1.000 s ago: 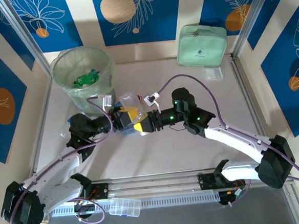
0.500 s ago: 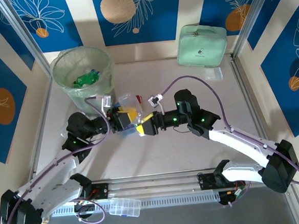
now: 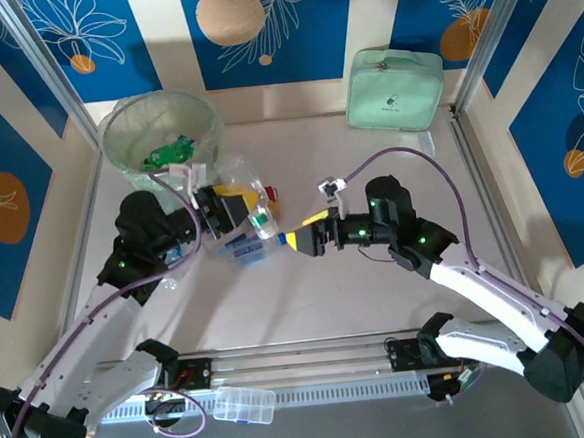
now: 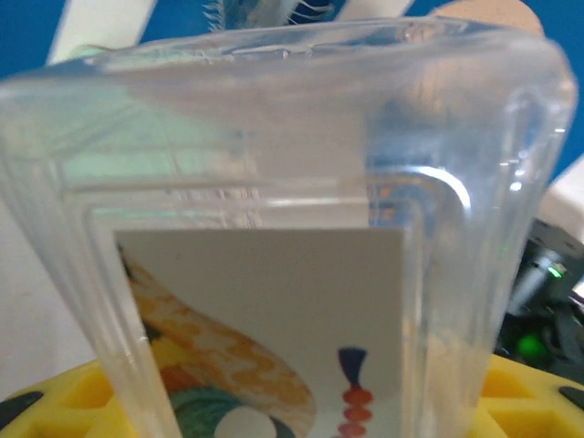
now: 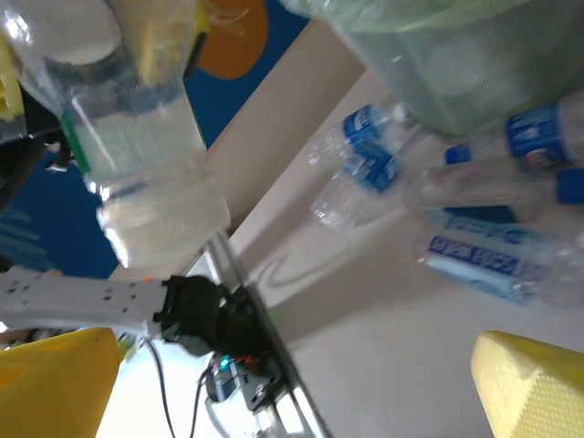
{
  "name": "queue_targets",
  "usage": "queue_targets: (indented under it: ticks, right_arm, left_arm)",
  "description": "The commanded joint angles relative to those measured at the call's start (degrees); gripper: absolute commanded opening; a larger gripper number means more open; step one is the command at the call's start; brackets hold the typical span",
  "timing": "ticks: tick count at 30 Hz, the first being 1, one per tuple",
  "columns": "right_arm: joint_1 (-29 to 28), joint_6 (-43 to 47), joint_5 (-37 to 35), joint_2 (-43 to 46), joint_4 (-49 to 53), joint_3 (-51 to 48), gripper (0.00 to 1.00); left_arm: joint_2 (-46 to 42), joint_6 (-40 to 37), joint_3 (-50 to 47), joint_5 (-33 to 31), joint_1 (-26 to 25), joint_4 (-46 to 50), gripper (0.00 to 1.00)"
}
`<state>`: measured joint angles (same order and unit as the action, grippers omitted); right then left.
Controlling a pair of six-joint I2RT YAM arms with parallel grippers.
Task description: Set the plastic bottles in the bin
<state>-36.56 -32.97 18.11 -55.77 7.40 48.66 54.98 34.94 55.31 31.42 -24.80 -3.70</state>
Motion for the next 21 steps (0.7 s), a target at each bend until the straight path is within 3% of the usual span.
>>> queue_targets:
  ticks: [1, 8, 15, 18, 21]
  right_arm:
    - [2.17, 0.94, -3.17, 1.88, 3.19, -1.11, 0.99]
    - [3.60, 1.20, -2.46, 2.15, 5.30, -0.85, 0.99]
    - [2.57, 0.35, -3.71, 2.40, 5.29, -3.51, 0.99]
    - [1.71, 0.17, -5.13, 2.33, 5.32, -4.10, 0.99]
    - [1.31, 0.10, -6.12, 2.04, 5.74, -3.79, 0.99]
  left_arm:
    - [3.70, -1.56, 7.41, -3.90, 4.49, 4.23, 0.00]
    - [14.66, 5.57, 22.63, -18.27, 12.72, 12.06, 0.00]
    - [27.60, 12.13, 43.36, -34.21, 17.19, 32.97, 0.00]
    - [32.54, 17.35, 48.87, -36.98, 18.43, 39.55, 0.00]
    - [34.40, 20.95, 46.95, -35.17, 19.97, 37.51, 0.00]
